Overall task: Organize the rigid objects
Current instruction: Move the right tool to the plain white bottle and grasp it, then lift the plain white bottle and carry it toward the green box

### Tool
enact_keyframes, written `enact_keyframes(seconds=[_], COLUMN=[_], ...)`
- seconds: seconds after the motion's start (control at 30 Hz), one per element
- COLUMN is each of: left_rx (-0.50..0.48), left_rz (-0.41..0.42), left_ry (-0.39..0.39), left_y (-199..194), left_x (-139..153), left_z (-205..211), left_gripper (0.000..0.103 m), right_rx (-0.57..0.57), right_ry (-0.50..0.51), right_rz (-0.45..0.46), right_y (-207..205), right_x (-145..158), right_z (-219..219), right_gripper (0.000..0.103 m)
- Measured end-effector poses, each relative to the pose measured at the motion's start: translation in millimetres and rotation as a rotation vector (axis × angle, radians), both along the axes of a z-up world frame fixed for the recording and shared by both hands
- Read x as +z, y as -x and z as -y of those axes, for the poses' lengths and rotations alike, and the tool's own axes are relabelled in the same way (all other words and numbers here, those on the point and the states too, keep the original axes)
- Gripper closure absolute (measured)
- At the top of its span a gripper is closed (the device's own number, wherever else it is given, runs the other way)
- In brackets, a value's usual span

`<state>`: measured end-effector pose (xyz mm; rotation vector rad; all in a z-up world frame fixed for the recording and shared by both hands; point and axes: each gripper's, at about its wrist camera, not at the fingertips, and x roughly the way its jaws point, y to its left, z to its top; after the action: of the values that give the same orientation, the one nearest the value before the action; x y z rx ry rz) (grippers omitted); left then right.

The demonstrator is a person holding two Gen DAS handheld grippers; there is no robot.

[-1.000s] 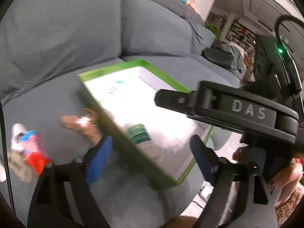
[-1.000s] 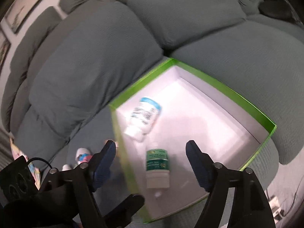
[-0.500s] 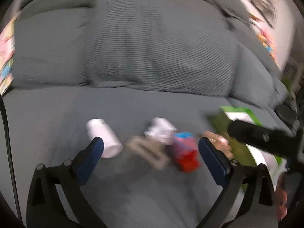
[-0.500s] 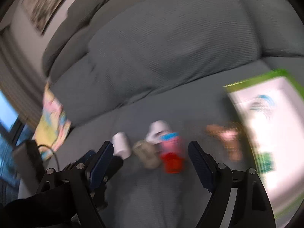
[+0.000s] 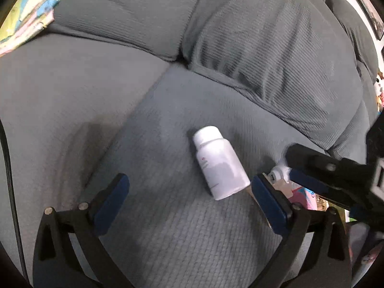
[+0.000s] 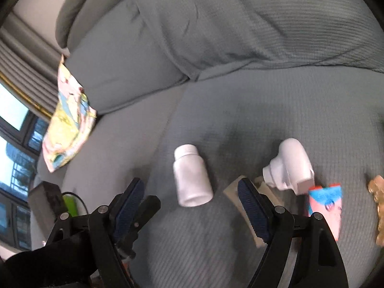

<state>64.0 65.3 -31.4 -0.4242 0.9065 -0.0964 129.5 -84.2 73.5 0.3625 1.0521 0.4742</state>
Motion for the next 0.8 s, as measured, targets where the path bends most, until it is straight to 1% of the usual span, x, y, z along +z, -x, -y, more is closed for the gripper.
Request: enact_keyframes(seconds=[0.03, 0.07, 0.13, 0.17, 0.23, 0.3, 0.4, 0.5, 0.53, 0.57, 0.6, 0.63, 0.67, 0.7, 0.73, 0.77, 0.8], left_rx=[-0.016, -0.028, -0.044, -0.053, -0.059, -0.059, -0.076, -0.107, -0.113, -0.115, -0.121, -0.123, -0.127, -0.131, -0.133, -0.142, -0.153], left_rz=[0.003, 0.01, 0.02, 0.02, 0.02, 0.012, -0.015, -0.033, -0.043, -0.055, -0.062, -0.056, -0.043, -0.042, -0.041, -0.035, -0.034], left_ry=[0.014, 0.025, 0.027, 0.016, -0.005, 0.001, 0.044, 0.027, 0.025, 0.04, 0.048, 0.041, 0.021, 0.011, -0.003, -0.01, -0.004], left_y=[-2, -3, -6, -8, -11, -15, -20, -24, -25, -27, -28, -29, -29, -29, -29, -29, -29], left_x=[-1, -1, -1, -1, -1, -5, -13, -18, -21, -25, -28, -29, -29, -29, -29, -29, -29], left_z=[4, 6, 10, 12, 16, 17, 18, 26, 28, 29, 29, 30, 32, 33, 35, 36, 37], left_gripper=[0.002, 0.002, 0.003, 0.004, 0.004, 0.007, 0.011, 0.016, 0.021, 0.025, 0.026, 0.029, 0.034, 0.037, 0.042, 0.052, 0.058], right_rx=[0.001, 0.01, 0.045, 0.066, 0.078, 0.086, 0.086, 0.108, 0.12, 0.133, 0.142, 0.151, 0.155, 0.155, 0.162, 0.169, 0.176], right_ry=[0.0, -0.003, -0.012, -0.006, 0.015, 0.022, 0.006, 0.006, 0.007, 0.006, 0.007, 0.009, 0.014, 0.039, 0.057, 0.071, 0.089], right_rz=[-0.004, -0.01, -0.011, -0.006, -0.001, -0.014, -0.041, -0.072, -0.083, -0.087, -0.087, -0.095, -0.102, -0.084, -0.073, -0.063, -0.047], right_y=[-4, -7, -11, -13, -16, -21, -30, -36, -37, -37, -37, -37, -38, -37, -36, -34, -33], right_x=[-3, -7, -11, -14, -18, -22, -31, -41, -44, -46, -47, -49, -51, -51, -52, -52, -53], right_z=[-1, -4, -12, -17, -21, -24, -25, -29, -31, -33, -36, -38, -39, -41, -44, -46, -49], right_gripper=[0.026, 0.028, 0.029, 0.03, 0.037, 0.038, 0.038, 0.038, 0.038, 0.038, 0.038, 0.038, 0.038, 0.038, 0.038, 0.038, 0.041])
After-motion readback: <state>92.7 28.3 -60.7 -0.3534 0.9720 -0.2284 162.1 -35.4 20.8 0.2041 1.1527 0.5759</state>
